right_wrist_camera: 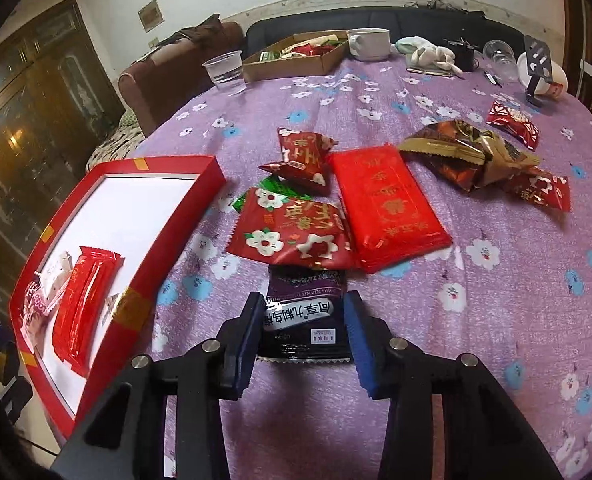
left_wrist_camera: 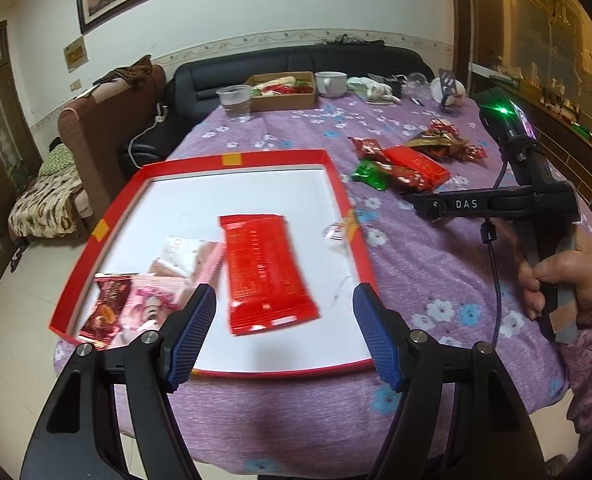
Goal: Organize snacks
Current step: 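Grasp the dark purple packet with the right gripper while the left grasps a red floral packet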
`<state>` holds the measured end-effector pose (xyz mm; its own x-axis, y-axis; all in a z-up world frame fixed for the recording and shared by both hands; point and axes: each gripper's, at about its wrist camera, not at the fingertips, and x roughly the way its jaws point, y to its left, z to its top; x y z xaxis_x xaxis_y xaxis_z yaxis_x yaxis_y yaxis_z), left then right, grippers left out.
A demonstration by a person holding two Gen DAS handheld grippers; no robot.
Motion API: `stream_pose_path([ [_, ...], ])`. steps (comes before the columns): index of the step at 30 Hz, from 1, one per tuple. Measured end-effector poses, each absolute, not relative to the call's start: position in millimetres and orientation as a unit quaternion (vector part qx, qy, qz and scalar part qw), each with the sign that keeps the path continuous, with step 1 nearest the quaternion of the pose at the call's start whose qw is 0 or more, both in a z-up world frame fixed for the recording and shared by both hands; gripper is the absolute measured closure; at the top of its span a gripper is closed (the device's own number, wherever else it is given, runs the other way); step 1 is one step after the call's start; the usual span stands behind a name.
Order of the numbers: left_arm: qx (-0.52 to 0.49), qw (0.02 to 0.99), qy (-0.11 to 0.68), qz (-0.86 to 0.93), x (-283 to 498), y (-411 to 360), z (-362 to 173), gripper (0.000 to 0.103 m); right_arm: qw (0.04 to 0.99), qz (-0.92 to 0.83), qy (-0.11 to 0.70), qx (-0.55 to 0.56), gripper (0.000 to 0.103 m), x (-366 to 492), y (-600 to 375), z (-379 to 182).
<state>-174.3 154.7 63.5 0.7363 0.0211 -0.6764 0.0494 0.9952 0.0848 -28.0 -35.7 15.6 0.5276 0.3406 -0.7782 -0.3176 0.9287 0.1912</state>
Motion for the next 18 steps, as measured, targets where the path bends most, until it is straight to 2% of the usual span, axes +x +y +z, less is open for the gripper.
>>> stream_pose_path([
  [7,0.073,0.928,0.363,-0.051,-148,115,77,0.032,0.888,0.147,0.436,0.001,0.062,-32,-82,16],
  [11,0.088,0.926,0.359,-0.077,-114,89,82,0.032,0.896,0.117,0.427,0.033,0.063,-30,-117,16],
  [18,0.097,0.899,0.412,-0.111,-45,43,59,0.032,0.896,0.118,0.423,0.074,0.063,-28,-135,16],
])
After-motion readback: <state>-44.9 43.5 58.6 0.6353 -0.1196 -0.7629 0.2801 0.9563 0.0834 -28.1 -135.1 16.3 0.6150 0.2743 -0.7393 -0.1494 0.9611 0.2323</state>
